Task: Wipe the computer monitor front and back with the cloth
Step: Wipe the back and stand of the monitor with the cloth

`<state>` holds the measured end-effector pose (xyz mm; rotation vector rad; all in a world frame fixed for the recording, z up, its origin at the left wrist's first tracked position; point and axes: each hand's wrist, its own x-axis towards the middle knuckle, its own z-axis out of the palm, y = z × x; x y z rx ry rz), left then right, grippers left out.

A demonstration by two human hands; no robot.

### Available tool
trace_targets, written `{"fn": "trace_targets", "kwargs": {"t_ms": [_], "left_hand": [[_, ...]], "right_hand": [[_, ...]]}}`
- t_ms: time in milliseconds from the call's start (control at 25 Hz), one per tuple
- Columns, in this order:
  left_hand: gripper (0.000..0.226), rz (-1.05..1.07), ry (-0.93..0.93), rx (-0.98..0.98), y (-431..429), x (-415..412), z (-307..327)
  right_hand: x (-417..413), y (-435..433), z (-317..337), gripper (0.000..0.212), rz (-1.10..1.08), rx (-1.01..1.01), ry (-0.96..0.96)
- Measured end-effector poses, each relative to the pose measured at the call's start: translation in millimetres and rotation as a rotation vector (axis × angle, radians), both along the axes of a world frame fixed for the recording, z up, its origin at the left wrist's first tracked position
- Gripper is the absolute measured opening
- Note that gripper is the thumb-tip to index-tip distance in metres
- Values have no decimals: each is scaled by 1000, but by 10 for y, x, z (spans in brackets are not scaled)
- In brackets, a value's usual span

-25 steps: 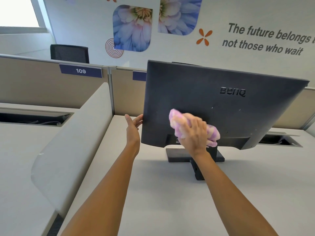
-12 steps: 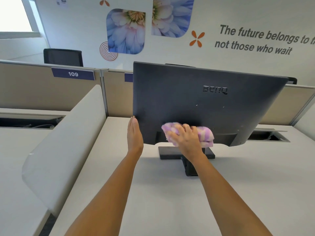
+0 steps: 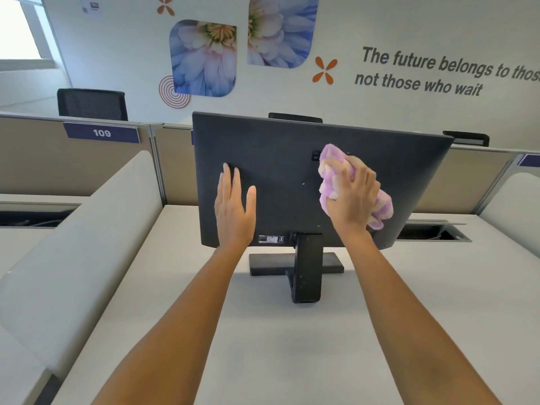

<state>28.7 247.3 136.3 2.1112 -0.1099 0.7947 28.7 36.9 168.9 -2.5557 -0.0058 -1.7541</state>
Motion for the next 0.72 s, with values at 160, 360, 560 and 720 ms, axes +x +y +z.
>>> {"fn": "trace_targets", "kwargs": {"t_ms": [160,360,560,720], "left_hand": [[55,25,-137,241,-201,134,355],[54,25,-200,450,-396,296,746],[51,59,-195,531,-607,451,1010],[47,79,-200,507,-847,497,1068]], "right_hand": [[148,-50,-246,59,-26,-223,57],[-55,-356,-1234,63,223,-572,382],[-22,-721,-876,58,193,-306,255],[77,-777,-574,73,101,114,64]]}}
